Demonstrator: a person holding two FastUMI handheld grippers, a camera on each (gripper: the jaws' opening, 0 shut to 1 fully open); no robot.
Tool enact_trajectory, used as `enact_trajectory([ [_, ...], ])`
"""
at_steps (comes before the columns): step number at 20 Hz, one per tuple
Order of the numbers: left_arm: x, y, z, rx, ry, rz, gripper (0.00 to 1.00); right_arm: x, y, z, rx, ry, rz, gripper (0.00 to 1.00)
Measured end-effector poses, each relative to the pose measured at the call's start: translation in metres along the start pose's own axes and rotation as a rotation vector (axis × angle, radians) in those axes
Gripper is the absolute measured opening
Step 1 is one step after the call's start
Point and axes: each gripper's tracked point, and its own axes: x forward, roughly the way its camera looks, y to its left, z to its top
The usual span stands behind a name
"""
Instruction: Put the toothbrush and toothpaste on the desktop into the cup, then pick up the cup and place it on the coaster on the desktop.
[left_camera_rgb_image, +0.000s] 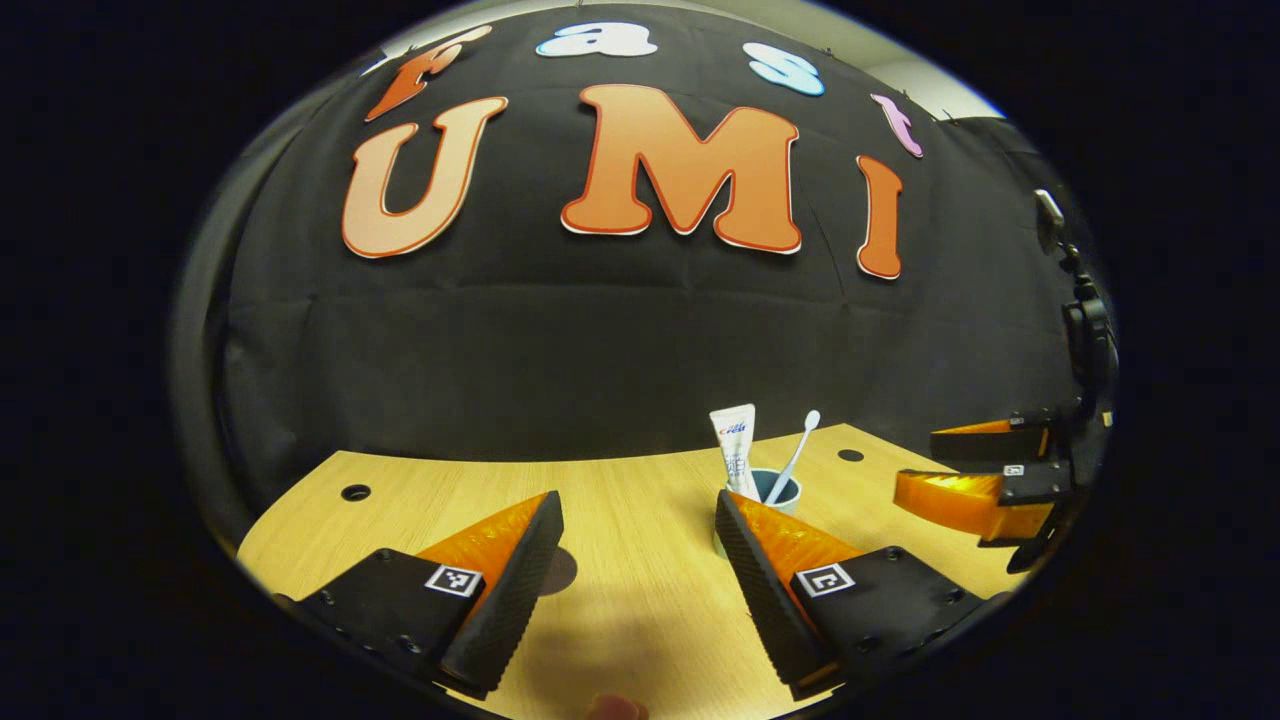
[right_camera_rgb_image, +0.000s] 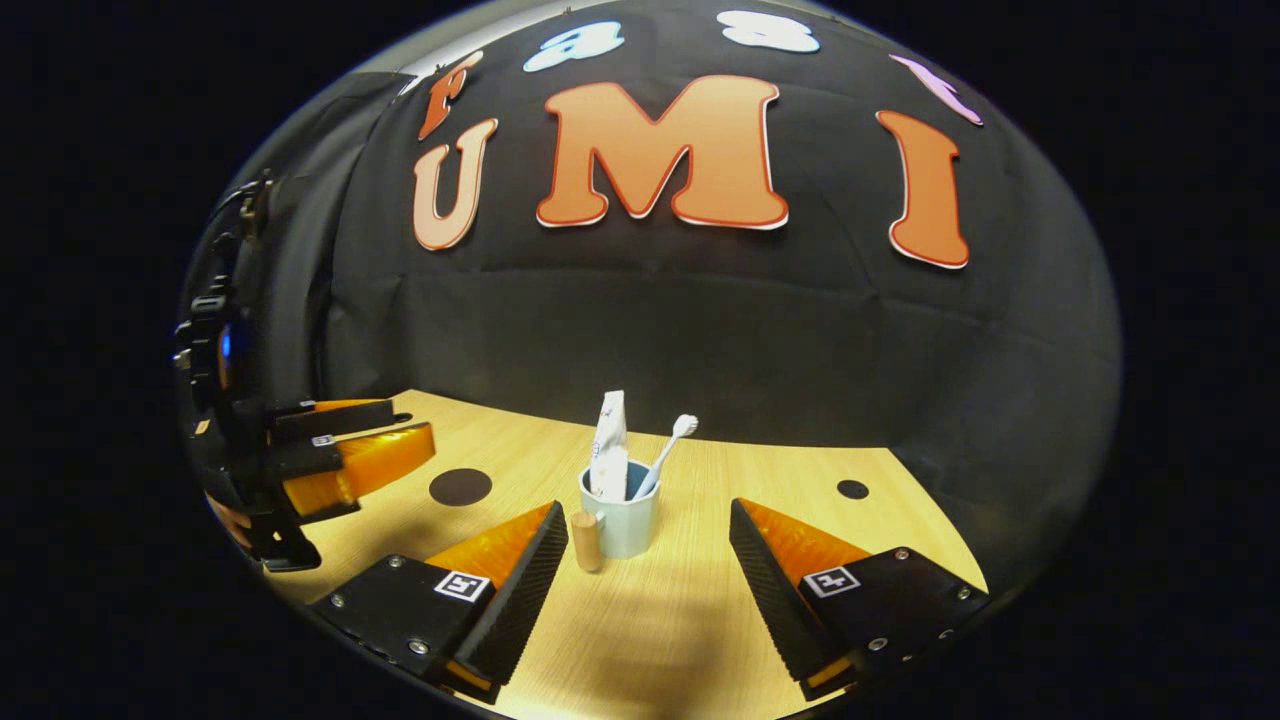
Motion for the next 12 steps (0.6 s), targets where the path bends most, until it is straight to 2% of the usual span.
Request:
enact_trajectory([
  [4, -0.012, 0.017, -0.003, 0.017, -0.002, 0.040, 0.98, 0.029, 0.013, -0.014, 0.030, 0.128, 0.004, 0.98],
  [9, -0.025, 0.034, -0.005, 0.014, -0.010, 0.092, 0.98, 0.059, 0.026, -0.022, 0.067, 0.244, 0.012, 0.93],
  [12, -0.030, 0.039, -0.007, 0.011, -0.014, 0.108, 0.98, 0.076, 0.025, -0.034, 0.095, 0.324, -0.014, 0.89],
])
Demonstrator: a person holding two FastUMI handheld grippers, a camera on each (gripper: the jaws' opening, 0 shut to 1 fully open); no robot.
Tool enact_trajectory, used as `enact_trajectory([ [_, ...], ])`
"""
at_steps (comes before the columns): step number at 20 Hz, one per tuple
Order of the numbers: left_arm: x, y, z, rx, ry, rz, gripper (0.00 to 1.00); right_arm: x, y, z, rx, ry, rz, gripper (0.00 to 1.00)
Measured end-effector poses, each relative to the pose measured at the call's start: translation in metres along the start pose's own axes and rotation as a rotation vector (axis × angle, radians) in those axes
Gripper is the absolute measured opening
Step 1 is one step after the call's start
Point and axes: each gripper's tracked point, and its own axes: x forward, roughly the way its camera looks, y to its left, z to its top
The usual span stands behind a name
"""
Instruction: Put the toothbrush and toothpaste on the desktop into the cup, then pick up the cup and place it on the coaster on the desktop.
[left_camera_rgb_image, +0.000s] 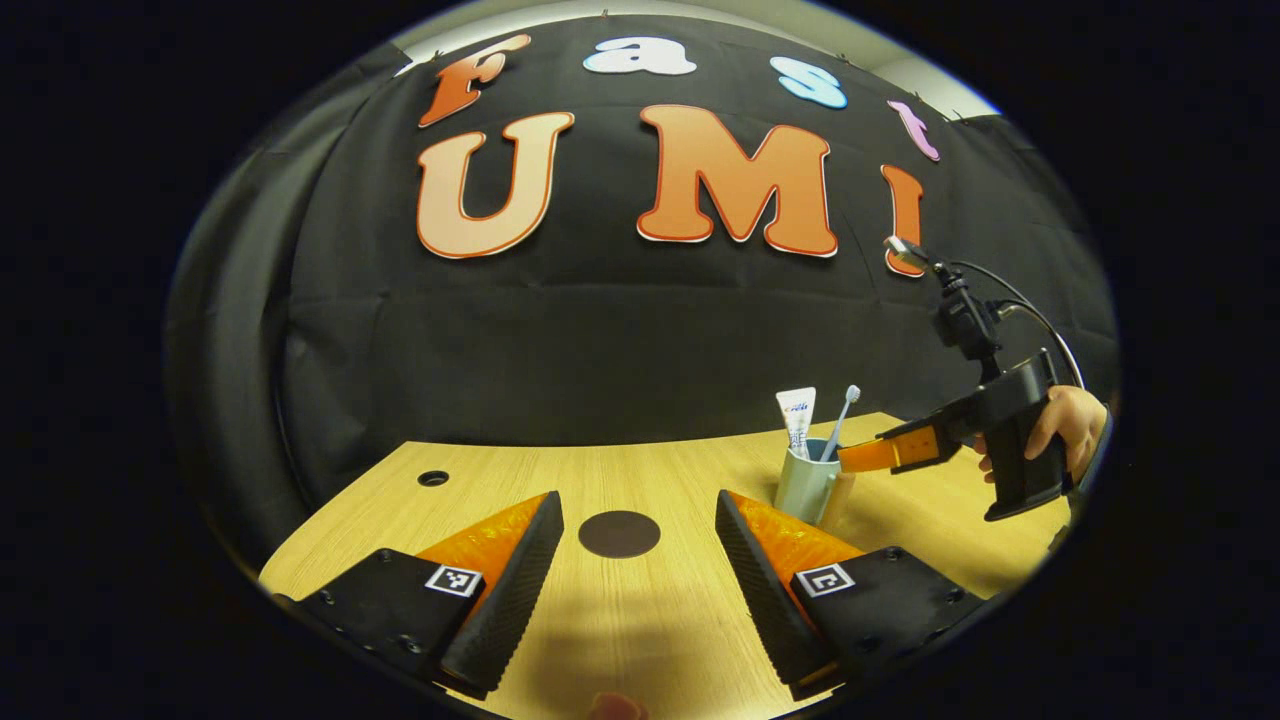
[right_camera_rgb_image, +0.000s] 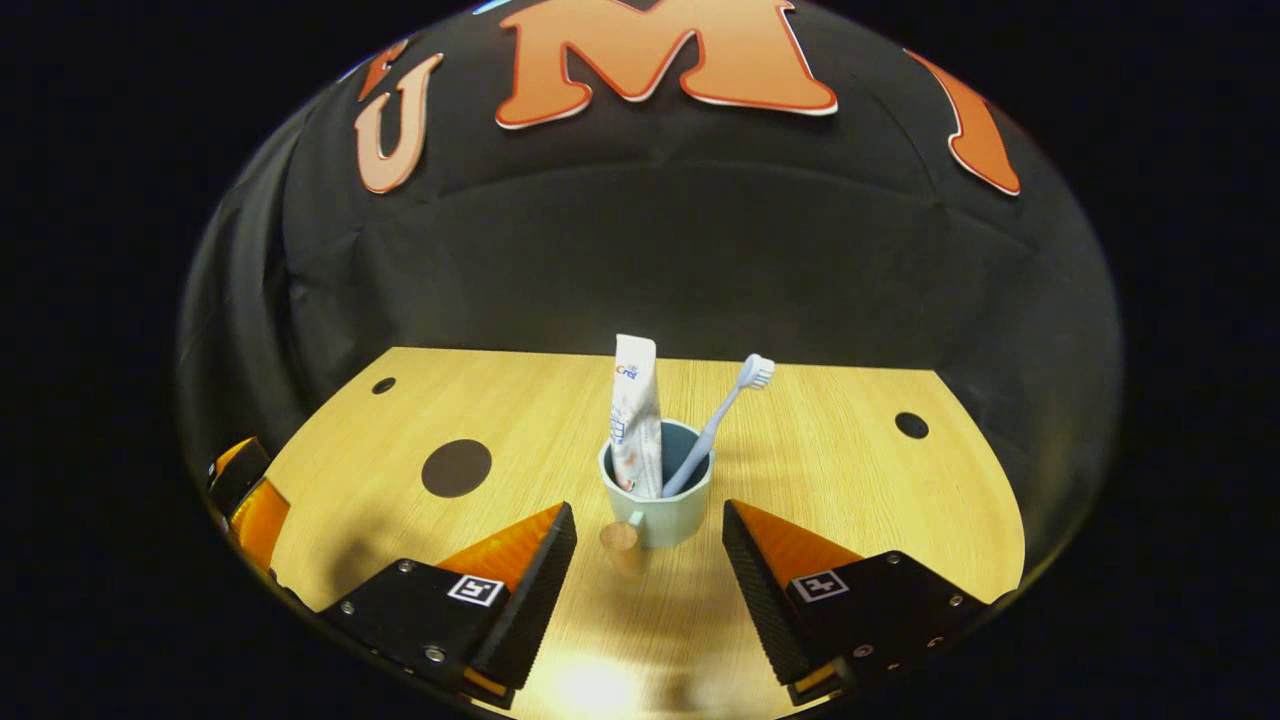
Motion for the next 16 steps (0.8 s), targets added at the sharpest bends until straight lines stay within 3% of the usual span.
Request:
enact_trajectory([
  [8, -0.005, -0.001, -0.011, -0.063, 0.012, 0.005, 0.98, 0.039, 0.006, -0.019, 0.029, 0.194, -0.060, 0.75],
  [9, -0.006, -0.004, -0.014, -0.086, 0.023, -0.001, 0.98, 0.041, 0.005, -0.023, 0.043, 0.222, -0.083, 0.68],
  [10, -0.007, -0.006, -0.016, -0.100, 0.028, -0.005, 0.98, 0.044, 0.006, -0.025, 0.052, 0.240, -0.093, 0.71],
  [13, -0.009, -0.008, -0.024, -0.134, 0.050, -0.007, 0.98, 0.045, 0.003, -0.025, 0.061, 0.282, -0.128, 0.61],
  [16, -0.011, -0.013, -0.029, -0.157, 0.070, -0.014, 0.98, 0.043, 0.003, -0.026, 0.083, 0.313, -0.147, 0.59],
])
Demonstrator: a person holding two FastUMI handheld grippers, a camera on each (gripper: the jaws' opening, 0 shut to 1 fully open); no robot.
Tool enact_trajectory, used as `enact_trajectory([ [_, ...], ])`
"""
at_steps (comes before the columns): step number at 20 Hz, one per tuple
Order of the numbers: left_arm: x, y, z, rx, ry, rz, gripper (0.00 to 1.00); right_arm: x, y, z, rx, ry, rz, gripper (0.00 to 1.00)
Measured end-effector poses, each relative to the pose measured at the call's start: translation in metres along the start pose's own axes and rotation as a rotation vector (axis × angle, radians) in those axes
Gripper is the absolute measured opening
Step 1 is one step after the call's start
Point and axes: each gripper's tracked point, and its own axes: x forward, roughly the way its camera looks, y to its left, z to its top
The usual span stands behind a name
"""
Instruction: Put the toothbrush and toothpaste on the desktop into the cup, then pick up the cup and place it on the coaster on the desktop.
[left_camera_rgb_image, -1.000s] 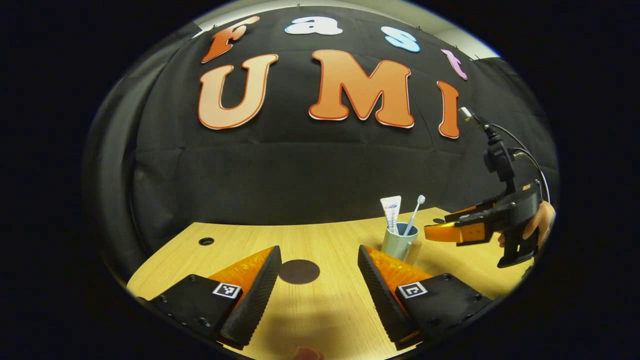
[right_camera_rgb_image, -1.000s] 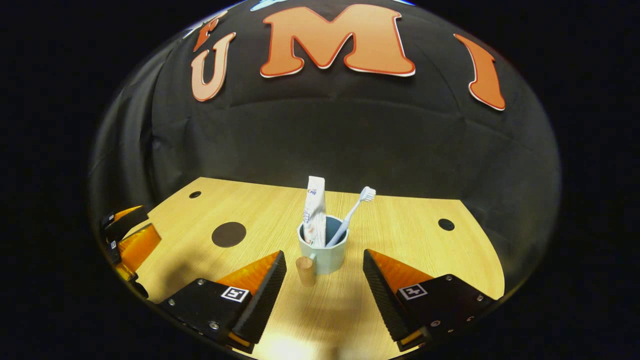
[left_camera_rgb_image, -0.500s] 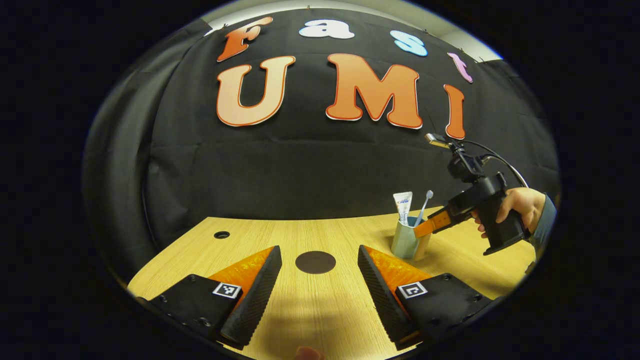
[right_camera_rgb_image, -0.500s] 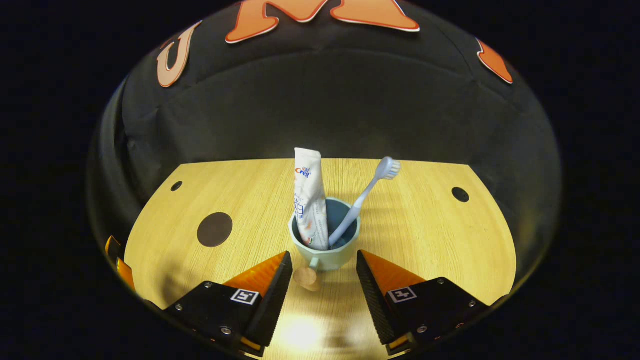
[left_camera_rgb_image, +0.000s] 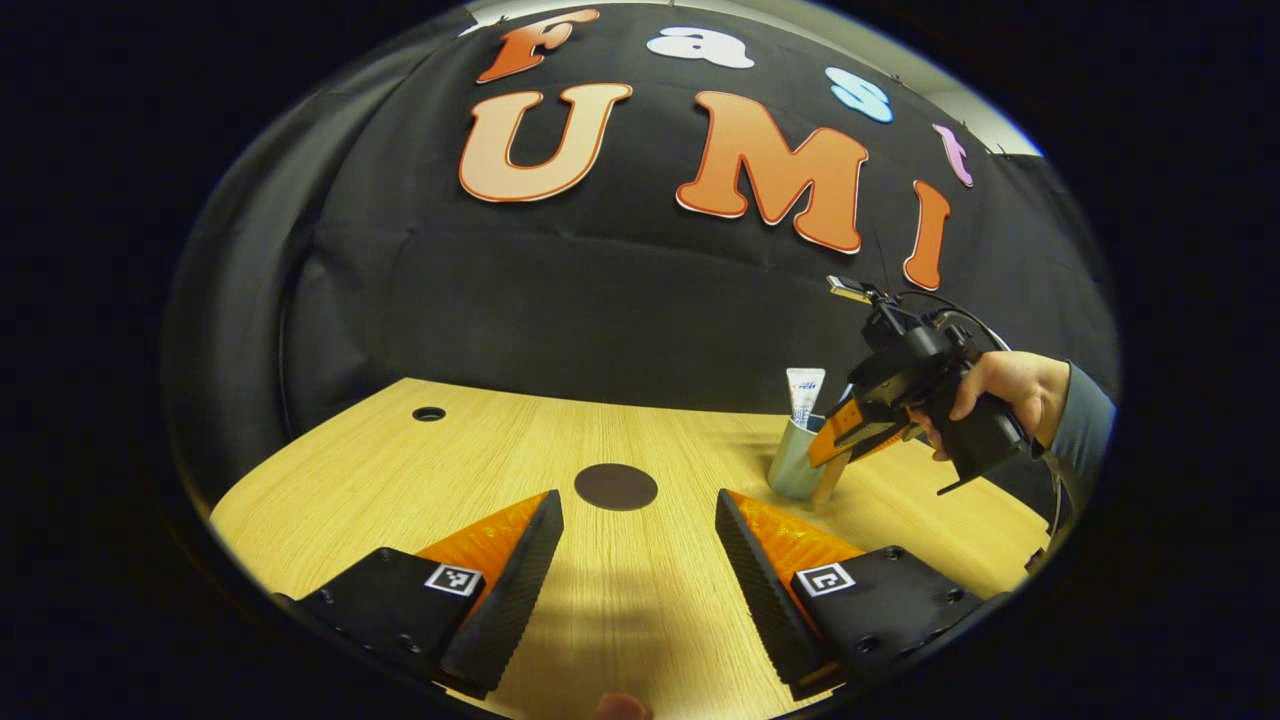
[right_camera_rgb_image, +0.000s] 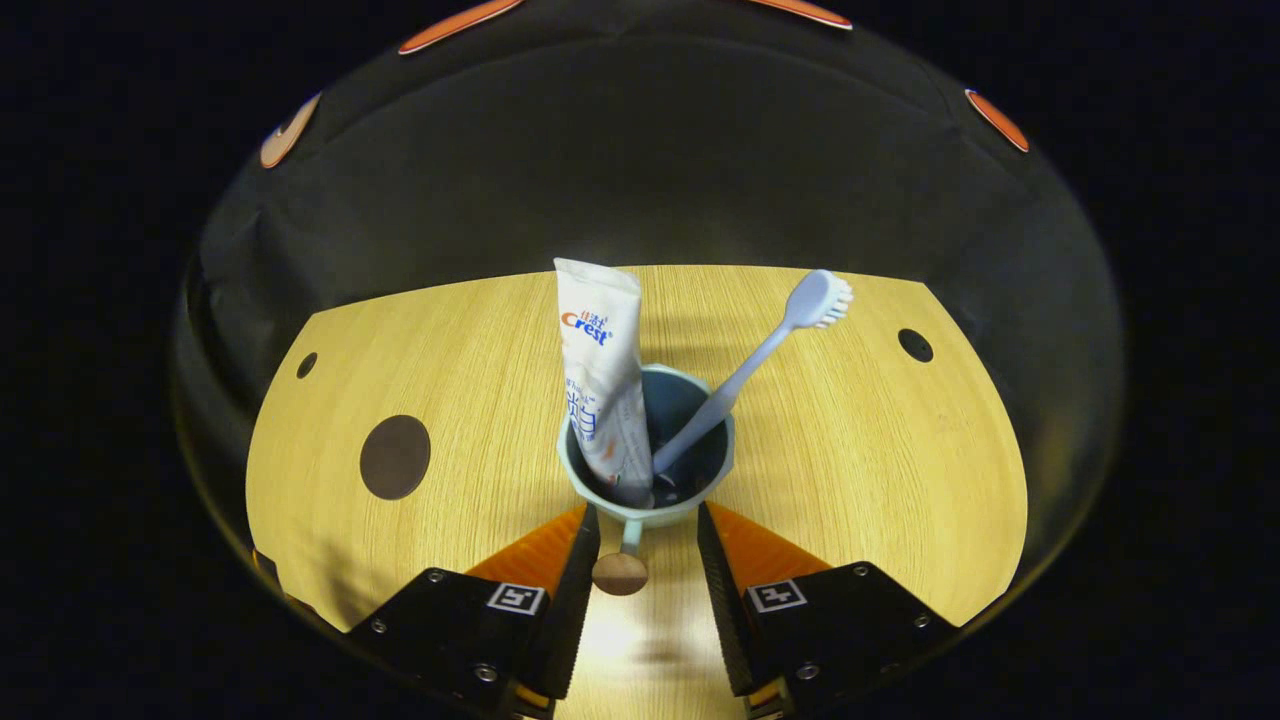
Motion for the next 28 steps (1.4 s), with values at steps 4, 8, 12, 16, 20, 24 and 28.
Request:
enact_trajectory([
  [4, -0.006, -0.009, -0.012, -0.049, 0.042, -0.012, 0.99, 0.012, 0.000, -0.016, -0.013, 0.069, -0.025, 0.38],
  [8, -0.007, -0.003, -0.015, -0.056, 0.052, 0.008, 0.99, 0.009, 0.001, -0.011, 0.003, 0.046, 0.006, 0.25],
  [12, -0.013, -0.005, -0.028, -0.076, 0.096, 0.016, 1.00, 0.010, 0.004, -0.008, -0.019, 0.029, 0.036, 0.20],
  [16, -0.013, -0.003, -0.028, -0.074, 0.097, 0.026, 1.00, 0.012, 0.007, -0.006, -0.058, 0.018, 0.087, 0.20],
  [20, -0.017, 0.000, -0.034, -0.059, 0.106, 0.034, 1.00, 0.014, 0.011, -0.004, -0.088, -0.007, 0.125, 0.20],
  [24, -0.024, -0.001, -0.040, -0.068, 0.116, 0.035, 1.00, 0.013, 0.013, -0.001, -0.144, -0.028, 0.151, 0.19],
  [28, -0.024, 0.004, -0.046, -0.073, 0.119, 0.052, 1.00, 0.013, 0.015, 0.001, -0.188, -0.046, 0.188, 0.19],
])
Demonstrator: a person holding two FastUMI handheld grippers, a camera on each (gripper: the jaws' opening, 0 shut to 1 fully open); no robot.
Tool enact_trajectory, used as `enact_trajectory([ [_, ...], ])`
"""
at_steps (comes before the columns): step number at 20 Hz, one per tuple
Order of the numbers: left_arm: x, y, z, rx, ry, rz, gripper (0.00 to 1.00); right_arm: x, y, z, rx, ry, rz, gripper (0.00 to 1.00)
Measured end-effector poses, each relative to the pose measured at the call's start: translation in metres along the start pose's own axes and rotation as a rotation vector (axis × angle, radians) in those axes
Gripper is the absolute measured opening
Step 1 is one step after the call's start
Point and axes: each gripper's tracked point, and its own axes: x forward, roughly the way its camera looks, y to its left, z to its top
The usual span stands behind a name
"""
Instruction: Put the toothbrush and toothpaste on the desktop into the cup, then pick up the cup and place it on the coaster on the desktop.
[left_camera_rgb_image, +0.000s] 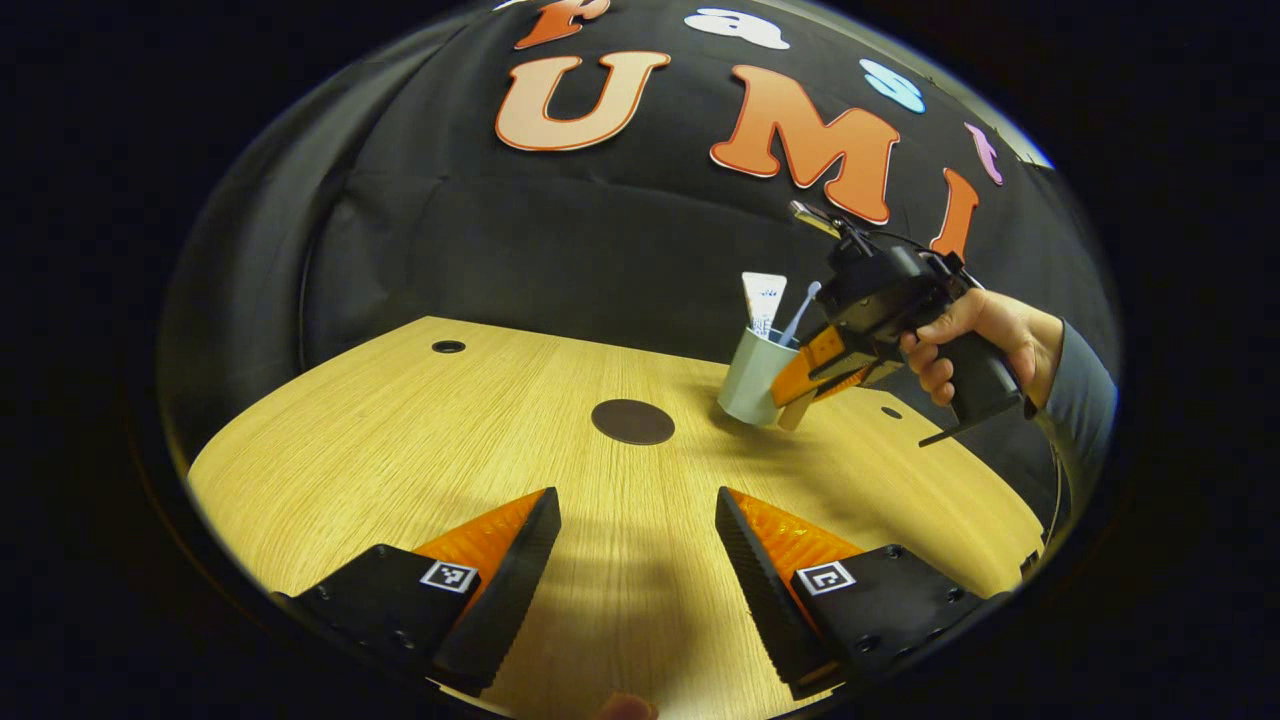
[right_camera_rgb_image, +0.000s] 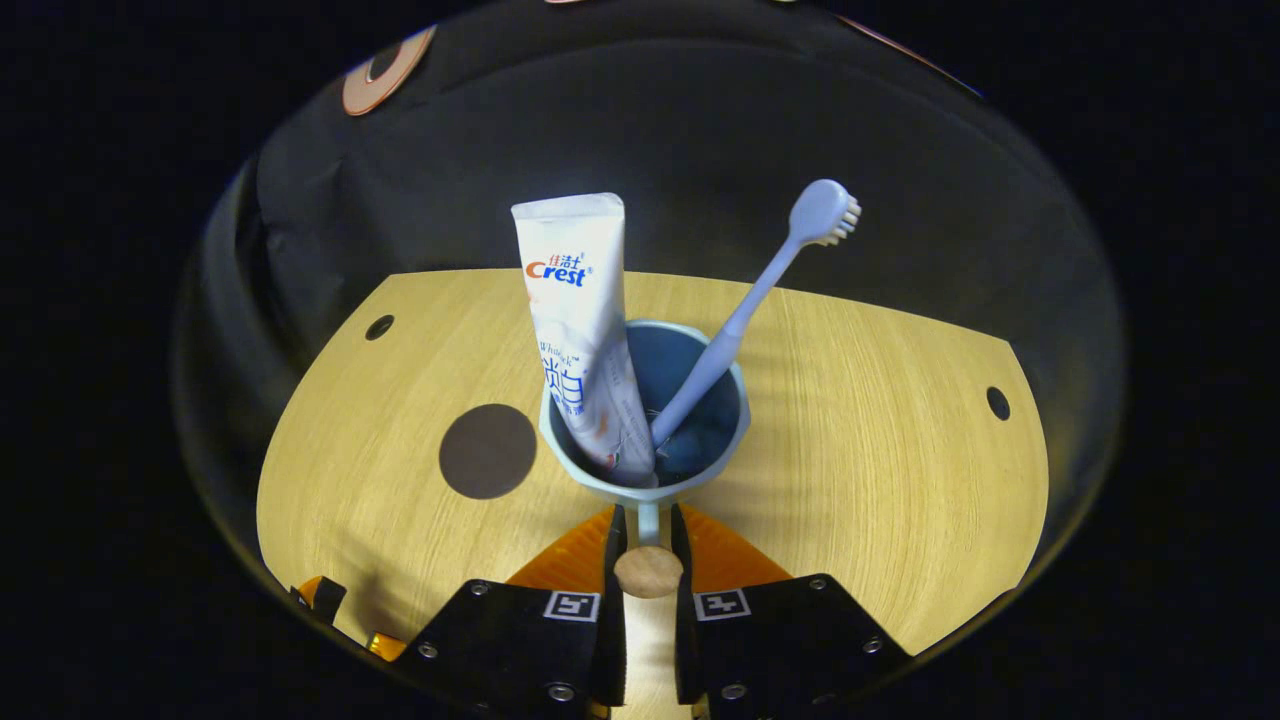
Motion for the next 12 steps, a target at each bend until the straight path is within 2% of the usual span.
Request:
enact_trajectory([
  [12, -0.010, 0.012, 0.000, -0.010, -0.005, 0.047, 1.00, 0.004, 0.004, 0.001, -0.101, 0.018, 0.082, 0.19],
])
